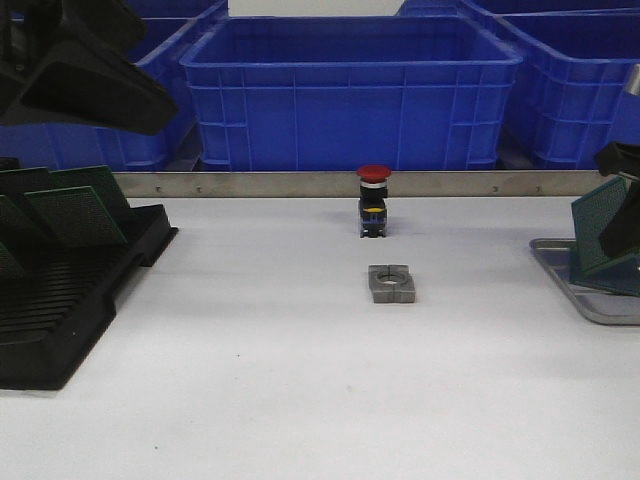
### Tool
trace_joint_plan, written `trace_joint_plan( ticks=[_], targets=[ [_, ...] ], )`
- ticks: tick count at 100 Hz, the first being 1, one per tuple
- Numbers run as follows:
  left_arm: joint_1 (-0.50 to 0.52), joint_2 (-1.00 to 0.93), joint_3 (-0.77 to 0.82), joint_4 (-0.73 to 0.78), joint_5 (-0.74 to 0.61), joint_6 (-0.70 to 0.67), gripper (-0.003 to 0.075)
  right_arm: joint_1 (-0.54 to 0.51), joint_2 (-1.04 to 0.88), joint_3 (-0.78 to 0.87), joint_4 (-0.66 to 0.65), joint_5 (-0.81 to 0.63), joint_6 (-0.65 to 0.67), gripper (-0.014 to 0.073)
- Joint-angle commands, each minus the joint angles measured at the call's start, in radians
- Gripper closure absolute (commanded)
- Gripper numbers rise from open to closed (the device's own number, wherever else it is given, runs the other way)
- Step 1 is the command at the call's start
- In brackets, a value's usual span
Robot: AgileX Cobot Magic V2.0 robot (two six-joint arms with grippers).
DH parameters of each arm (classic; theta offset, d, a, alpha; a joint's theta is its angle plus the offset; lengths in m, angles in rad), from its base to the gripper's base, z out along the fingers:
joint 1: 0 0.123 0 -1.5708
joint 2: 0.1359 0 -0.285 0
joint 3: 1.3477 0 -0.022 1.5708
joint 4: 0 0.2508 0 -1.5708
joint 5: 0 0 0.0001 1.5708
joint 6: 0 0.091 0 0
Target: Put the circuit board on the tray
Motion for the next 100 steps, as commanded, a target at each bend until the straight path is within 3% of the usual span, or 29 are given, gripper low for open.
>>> trace_joint_plan(
  ticks=[1, 11, 16, 21, 31, 46, 59, 73, 79, 88, 100],
  targets=[
    [-0.006, -0.024, -0.028, -0.024, -0.045, -0.01, 0.0175, -0.011, -0.041, -0.027, 0.03, 0.02, -0.005, 0.0471],
    [-0.006, -0.024, -0.028, -0.024, -0.045, -0.01, 0.0175, -0.011, -0.044, -0.027, 0.018, 0.009, -0.005, 0.0158],
    [-0.006, -0.024, -0.028, -0.024, -0.048, -0.01, 0.0175, -0.011, -0.05, -0.027, 0.007, 0.0, -0.005, 0.0056],
    [-0.006, -0.024, -0.028, -0.024, -0.052, -0.01, 0.0175, -0.011, -0.059, -0.027, -0.008, -0.001, -0.005, 0.0014],
    [-0.006, -0.034, -0.028, -0.024, -0.09, -0.01, 0.0175, -0.011, -0.096, -0.027, -0.055, 0.011, -0.005, 0.0022],
    [0.002, -0.065, -0.028, -0.031, -0.203, -0.018, 0.0175, -0.011, -0.177, -0.027, -0.108, 0.013, -0.005, 0.0069],
    [0.049, -0.1, -0.026, -0.163, -0.277, -0.018, 0.0209, -0.011, -0.274, -0.027, -0.108, 0.029, -0.006, 0.0162],
    [0.145, -0.136, -0.022, -0.324, -0.349, -0.018, 0.0403, -0.008, -0.38, -0.026, -0.108, 0.049, -0.021, 0.047],
    [0.199, -0.149, -0.022, -0.37, -0.35, -0.018, 0.0546, -0.008, -0.423, -0.026, -0.106, 0.06, -0.035, 0.0645],
    [0.275, -0.172, -0.017, -0.378, -0.347, -0.018, 0.074, -0.006, -0.479, -0.015, -0.082, 0.062, -0.051, 0.0654],
    [0.358, -0.215, 0.005, -0.38, -0.347, -0.018, 0.0741, 0.018, -0.546, 0.029, -0.042, -0.005, -0.063, 0.0655]
  ],
)
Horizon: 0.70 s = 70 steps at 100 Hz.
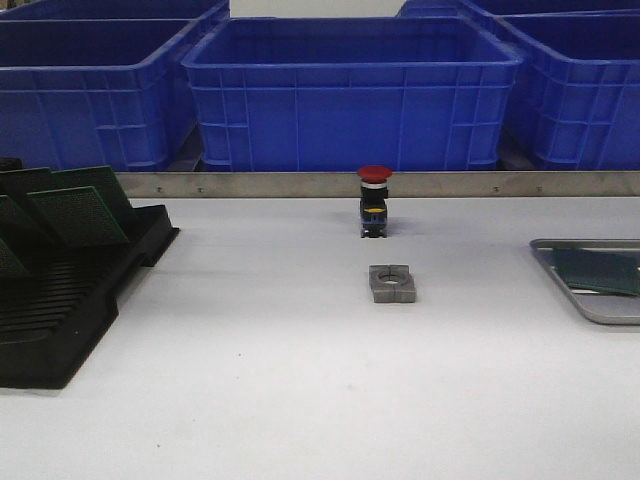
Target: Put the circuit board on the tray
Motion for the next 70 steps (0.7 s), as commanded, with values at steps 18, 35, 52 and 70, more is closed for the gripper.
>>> trace_joint_plan(
  ticks=[18, 35, 52, 70],
  targets=[
    [0.151, -0.145, 0.071, -0.121, -0.034, -0.014, 0.0741, 0.138, -0.188, 0.135, 0.074, -0.285, -0.034, 0.0655],
    [0.17, -0.259, 0.149, -0.127, -0.043, -0.014, 0.0741, 0.289, -0.289, 0.25, 0.074, -0.472, -0.034, 0.0655],
    [0.17, -0.373, 0.233, -0.164, -0.05, -0.014, 0.0741, 0.371, -0.407, 0.35, 0.087, -0.599, -0.034, 0.0655],
    [0.17, -0.501, 0.325, -0.207, -0.05, -0.014, 0.0741, 0.382, -0.58, 0.47, 0.136, -0.641, -0.034, 0.0655]
  ],
)
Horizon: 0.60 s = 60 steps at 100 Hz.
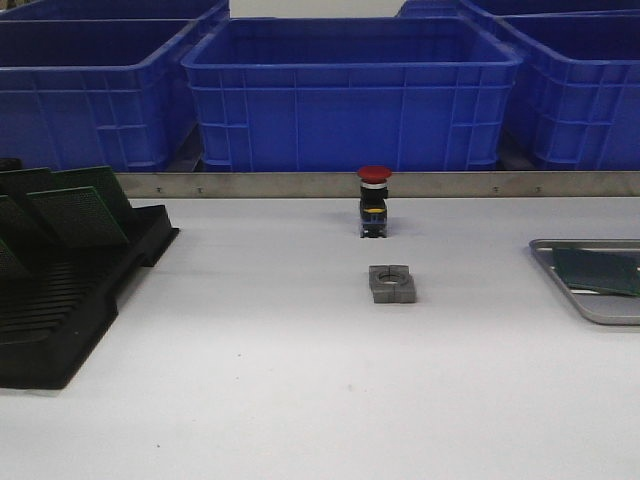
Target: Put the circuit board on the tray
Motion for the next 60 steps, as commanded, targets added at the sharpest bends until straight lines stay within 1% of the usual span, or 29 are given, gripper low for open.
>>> trace_joint_plan(
  ticks=[1, 26, 39, 60],
  targets=[
    [0.001, -0.062, 0.008, -0.038, -0.026, -0.012, 0.0741, 0.002, -0.1, 0.028, 0.025, -0.074, -0.01, 0.0655],
    [0.001, -0.24, 0.108, -0.077, -0.021, -0.012, 0.0741, 0.002, -0.394, 0.189, 0.027, -0.088, -0.01, 0.0655],
    [0.001, -0.324, 0.148, -0.078, -0.017, -0.012, 0.0741, 0.002, -0.537, 0.252, 0.047, -0.072, -0.01, 0.0655],
    [0.001, -0.4, 0.17, -0.08, -0.021, -0.012, 0.0741, 0.002, -0.659, 0.318, 0.047, -0.055, -0.01, 0.0655]
  ],
)
